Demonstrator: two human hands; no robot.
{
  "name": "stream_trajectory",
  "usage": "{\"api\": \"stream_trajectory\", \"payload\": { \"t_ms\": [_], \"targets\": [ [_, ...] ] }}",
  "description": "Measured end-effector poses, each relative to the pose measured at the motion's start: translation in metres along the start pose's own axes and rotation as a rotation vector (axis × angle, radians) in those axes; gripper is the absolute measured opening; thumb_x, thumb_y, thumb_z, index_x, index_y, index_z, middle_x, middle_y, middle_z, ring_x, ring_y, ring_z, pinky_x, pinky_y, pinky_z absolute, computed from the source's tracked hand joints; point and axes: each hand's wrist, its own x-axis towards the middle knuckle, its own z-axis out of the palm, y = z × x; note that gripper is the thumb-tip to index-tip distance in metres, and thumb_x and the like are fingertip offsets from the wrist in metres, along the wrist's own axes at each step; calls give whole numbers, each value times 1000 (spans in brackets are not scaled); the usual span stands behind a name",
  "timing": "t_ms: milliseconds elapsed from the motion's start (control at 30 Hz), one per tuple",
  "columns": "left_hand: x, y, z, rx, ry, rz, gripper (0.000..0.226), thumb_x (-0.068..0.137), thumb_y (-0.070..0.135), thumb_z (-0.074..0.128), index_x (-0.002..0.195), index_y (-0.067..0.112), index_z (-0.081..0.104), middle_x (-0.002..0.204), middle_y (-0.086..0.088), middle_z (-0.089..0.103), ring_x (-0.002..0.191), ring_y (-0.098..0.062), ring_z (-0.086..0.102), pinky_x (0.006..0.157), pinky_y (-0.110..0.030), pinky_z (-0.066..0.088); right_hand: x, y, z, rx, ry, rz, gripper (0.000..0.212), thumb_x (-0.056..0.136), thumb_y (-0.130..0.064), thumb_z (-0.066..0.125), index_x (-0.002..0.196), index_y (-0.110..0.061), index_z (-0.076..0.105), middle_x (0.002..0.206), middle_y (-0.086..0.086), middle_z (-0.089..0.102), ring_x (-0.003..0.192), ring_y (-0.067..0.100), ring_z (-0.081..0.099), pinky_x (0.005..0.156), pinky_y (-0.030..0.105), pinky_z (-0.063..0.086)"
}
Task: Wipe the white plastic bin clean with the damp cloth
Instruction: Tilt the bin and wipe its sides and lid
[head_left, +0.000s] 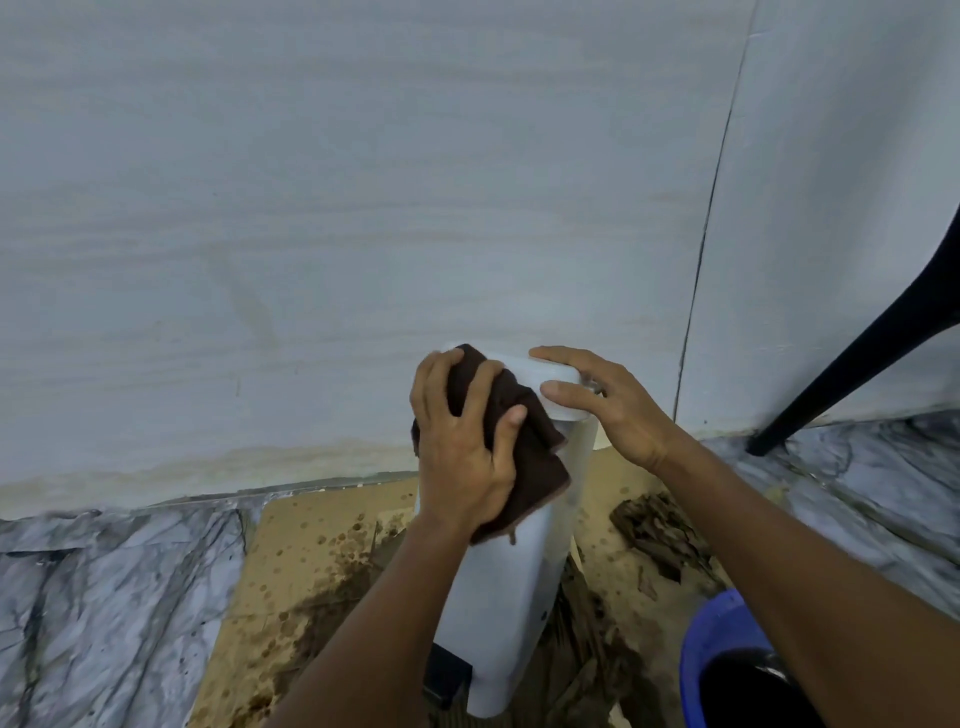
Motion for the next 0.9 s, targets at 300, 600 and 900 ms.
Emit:
{"api": "stream_trajectory", "payload": {
  "t_ms": [300, 600, 900],
  "targets": [
    [-2, 14, 15, -134, 92, 15, 64, 102, 55, 38, 138, 5, 53, 146, -9, 48, 146, -29, 33, 121, -45, 27, 4, 2, 3, 27, 82, 76, 34, 100, -54, 38, 120, -46, 65, 131, -29, 56, 121, -14, 45, 89, 6, 33],
    [4, 13, 10, 1, -22, 185, 49, 102, 44, 43, 128, 4, 57, 134, -15, 52, 129, -40, 46, 109, -56, 36, 4, 3, 0, 16, 68, 57, 35, 100, -55, 37, 121, -47, 64, 134, -24, 56, 126, -5, 47, 95, 14, 34],
    [-4, 20, 11, -8, 1, 34, 56, 104, 46, 36, 133, 0, 53, 143, -14, 48, 142, -35, 35, 123, -42, 22, 5, 0, 4, 30, 59, 66, 32, 101, -50, 41, 119, -44, 66, 132, -24, 58, 122, -10, 47, 93, 9, 33]
  ]
}}
